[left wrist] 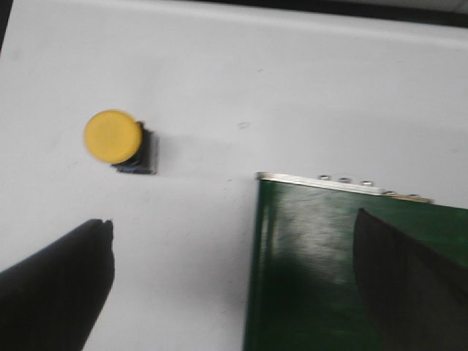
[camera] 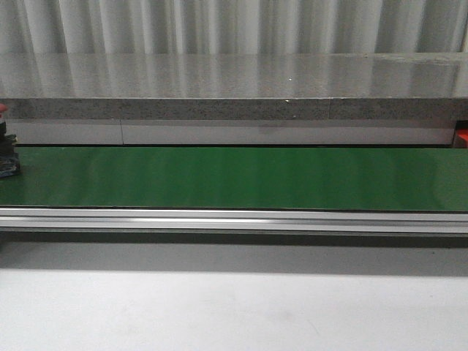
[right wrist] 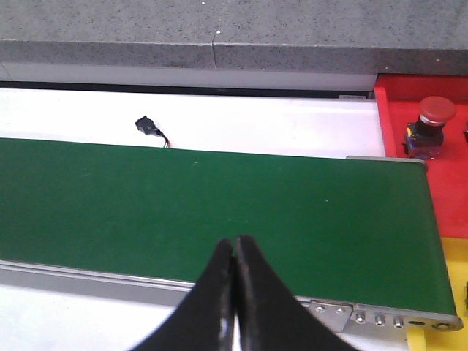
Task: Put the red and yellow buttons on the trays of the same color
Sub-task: 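Move the left gripper to the last yellow button and grasp it, then set the yellow button on the conveyor and open the left gripper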
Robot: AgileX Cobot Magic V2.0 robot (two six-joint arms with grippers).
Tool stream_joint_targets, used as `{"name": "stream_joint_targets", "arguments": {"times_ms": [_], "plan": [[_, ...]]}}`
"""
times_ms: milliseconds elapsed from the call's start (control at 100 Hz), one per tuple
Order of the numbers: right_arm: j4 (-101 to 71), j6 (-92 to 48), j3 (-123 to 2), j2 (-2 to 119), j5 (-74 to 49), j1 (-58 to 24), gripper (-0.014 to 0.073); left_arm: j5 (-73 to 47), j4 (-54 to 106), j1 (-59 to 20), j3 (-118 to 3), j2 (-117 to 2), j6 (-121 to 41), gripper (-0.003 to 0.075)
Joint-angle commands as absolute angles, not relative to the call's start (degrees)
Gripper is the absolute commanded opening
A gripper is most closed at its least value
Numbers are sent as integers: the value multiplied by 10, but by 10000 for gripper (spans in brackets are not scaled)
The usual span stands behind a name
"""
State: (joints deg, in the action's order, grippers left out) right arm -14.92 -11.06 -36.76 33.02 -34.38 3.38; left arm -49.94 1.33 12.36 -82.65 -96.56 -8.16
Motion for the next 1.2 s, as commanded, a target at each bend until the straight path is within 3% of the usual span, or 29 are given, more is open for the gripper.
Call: {"name": "stream_joint_targets", "arguments": {"times_ms": [0, 330, 870, 940, 1010, 1140, 1190], "plan": [[-154, -116, -382, 330, -306, 33, -68, -480, 17, 149, -844, -972, -74, 626], [-154, -116, -382, 330, -306, 33, -68, -411, 12, 192, -851, -1067, -74, 626], [-154, -116, -382, 330, -306, 33, -68, -393, 18, 197, -987, -1196, -74, 612], [-154, -116, -382, 330, -306, 33, -68, -392, 18, 197, -991, -1199, -74, 543], [-154, -116, -382, 330, -306, 33, -68, -392, 18, 197, -991, -1200, -74, 395], [-154, -116, -382, 330, -306, 33, -68, -399, 21, 197, -992, -1200, -74, -8], [-154, -116, -382, 330, -306, 33, -68, -412, 25, 197, -996, -1197, -74, -15]]}}
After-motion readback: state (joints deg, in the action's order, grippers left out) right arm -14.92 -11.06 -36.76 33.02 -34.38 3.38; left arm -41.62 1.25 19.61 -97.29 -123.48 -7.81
